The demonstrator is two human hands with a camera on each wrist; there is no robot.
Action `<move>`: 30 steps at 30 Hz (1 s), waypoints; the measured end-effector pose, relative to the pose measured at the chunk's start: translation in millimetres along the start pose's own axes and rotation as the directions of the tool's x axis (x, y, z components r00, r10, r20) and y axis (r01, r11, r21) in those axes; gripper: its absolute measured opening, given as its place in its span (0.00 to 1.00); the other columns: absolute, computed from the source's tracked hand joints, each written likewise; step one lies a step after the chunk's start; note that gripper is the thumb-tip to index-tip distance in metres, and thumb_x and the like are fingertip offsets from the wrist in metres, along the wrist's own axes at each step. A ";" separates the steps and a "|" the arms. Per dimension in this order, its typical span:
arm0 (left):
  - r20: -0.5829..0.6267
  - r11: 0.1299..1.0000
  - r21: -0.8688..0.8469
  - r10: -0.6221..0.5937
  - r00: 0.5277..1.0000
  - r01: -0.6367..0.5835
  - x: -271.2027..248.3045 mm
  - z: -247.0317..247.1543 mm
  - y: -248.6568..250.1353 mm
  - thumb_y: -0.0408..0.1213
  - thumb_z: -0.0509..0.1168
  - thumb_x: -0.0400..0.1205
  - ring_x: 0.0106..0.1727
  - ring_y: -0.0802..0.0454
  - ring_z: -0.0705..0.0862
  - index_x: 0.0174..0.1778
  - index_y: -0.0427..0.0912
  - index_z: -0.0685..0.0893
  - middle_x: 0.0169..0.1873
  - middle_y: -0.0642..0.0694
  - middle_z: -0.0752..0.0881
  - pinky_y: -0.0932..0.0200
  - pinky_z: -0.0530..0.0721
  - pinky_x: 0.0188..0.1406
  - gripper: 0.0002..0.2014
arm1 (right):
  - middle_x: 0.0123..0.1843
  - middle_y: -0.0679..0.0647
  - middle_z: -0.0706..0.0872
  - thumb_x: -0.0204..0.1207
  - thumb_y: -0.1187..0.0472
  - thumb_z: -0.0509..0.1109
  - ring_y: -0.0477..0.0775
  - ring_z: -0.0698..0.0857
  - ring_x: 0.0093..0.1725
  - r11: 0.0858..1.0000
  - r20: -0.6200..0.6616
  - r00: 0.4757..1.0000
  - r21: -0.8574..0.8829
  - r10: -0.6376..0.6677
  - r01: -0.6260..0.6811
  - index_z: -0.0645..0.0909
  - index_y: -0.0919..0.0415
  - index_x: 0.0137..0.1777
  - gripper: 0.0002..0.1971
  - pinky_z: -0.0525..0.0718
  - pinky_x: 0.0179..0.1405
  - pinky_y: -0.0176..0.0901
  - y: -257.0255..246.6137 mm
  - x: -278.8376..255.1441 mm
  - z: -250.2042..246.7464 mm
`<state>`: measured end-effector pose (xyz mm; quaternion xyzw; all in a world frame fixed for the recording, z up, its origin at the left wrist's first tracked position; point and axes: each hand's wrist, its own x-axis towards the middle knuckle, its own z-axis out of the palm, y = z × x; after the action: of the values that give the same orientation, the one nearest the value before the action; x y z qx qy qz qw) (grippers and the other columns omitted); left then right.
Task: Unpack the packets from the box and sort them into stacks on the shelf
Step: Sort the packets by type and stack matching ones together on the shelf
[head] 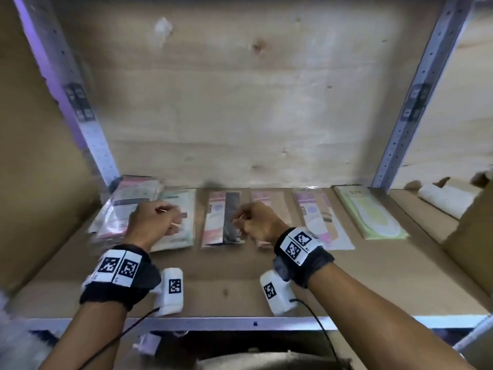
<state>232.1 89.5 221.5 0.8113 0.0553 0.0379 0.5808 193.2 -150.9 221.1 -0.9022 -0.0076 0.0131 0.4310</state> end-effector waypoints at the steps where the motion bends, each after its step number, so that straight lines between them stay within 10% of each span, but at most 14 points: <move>1: -0.004 1.000 -0.016 0.006 1.000 -0.006 1.5 -11.5 -1.5 0.35 0.72 0.82 0.34 0.45 0.91 0.48 0.42 0.89 0.36 0.41 0.93 0.57 0.89 0.37 0.03 | 0.37 0.62 0.91 0.79 0.66 0.70 0.54 0.86 0.31 1.000 0.039 0.999 0.009 -0.002 0.002 0.88 0.71 0.49 0.08 0.85 0.35 0.45 -10.1 9.1 11.0; 4: -0.031 0.999 -0.025 0.031 0.999 -0.032 3.7 -39.9 -3.0 0.34 0.71 0.83 0.25 0.53 0.86 0.47 0.42 0.89 0.36 0.39 0.91 0.65 0.85 0.24 0.02 | 0.41 0.63 0.90 0.81 0.67 0.67 0.57 0.86 0.34 0.999 0.093 0.995 0.018 0.025 -0.026 0.86 0.70 0.53 0.08 0.89 0.39 0.53 -38.1 35.5 43.0; 9: -0.016 0.996 0.003 0.086 0.996 -0.086 4.3 -54.5 -3.8 0.37 0.70 0.83 0.28 0.51 0.87 0.46 0.46 0.89 0.35 0.43 0.92 0.57 0.88 0.33 0.03 | 0.59 0.62 0.90 0.79 0.58 0.72 0.61 0.89 0.56 0.964 0.125 0.989 -0.263 0.079 -0.043 0.85 0.68 0.63 0.17 0.88 0.58 0.52 -70.3 72.6 81.5; 14: -0.020 0.987 0.080 0.144 0.989 -0.142 5.3 -52.7 -5.1 0.37 0.69 0.84 0.26 0.55 0.88 0.45 0.47 0.87 0.34 0.47 0.91 0.69 0.81 0.22 0.03 | 0.51 0.56 0.82 0.67 0.48 0.83 0.55 0.80 0.44 0.918 0.128 0.976 -0.377 0.178 -0.118 0.77 0.63 0.60 0.29 0.74 0.28 0.43 -70.9 98.4 112.6; 21: -0.041 0.983 0.109 0.153 0.987 -0.148 5.3 -54.8 -3.5 0.38 0.69 0.83 0.27 0.56 0.88 0.45 0.48 0.88 0.34 0.49 0.92 0.60 0.87 0.32 0.03 | 0.50 0.57 0.78 0.53 0.49 0.90 0.59 0.76 0.48 0.909 0.067 0.970 -0.370 0.233 -0.193 0.72 0.63 0.66 0.44 0.66 0.25 0.43 -62.8 115.6 130.2; 30: -0.059 0.990 0.046 0.134 0.989 -0.131 8.2 -53.1 -1.4 0.36 0.69 0.81 0.31 0.50 0.91 0.37 0.49 0.88 0.29 0.50 0.92 0.42 0.93 0.48 0.08 | 0.39 0.57 0.86 0.61 0.50 0.86 0.57 0.84 0.36 0.963 0.210 0.945 -0.154 0.252 -0.222 0.80 0.62 0.46 0.23 0.83 0.38 0.48 -59.8 103.3 107.6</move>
<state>233.5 140.9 237.3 0.8238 0.0198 0.1003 0.5576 293.1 -27.1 198.2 -0.9149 0.0510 0.1675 0.3638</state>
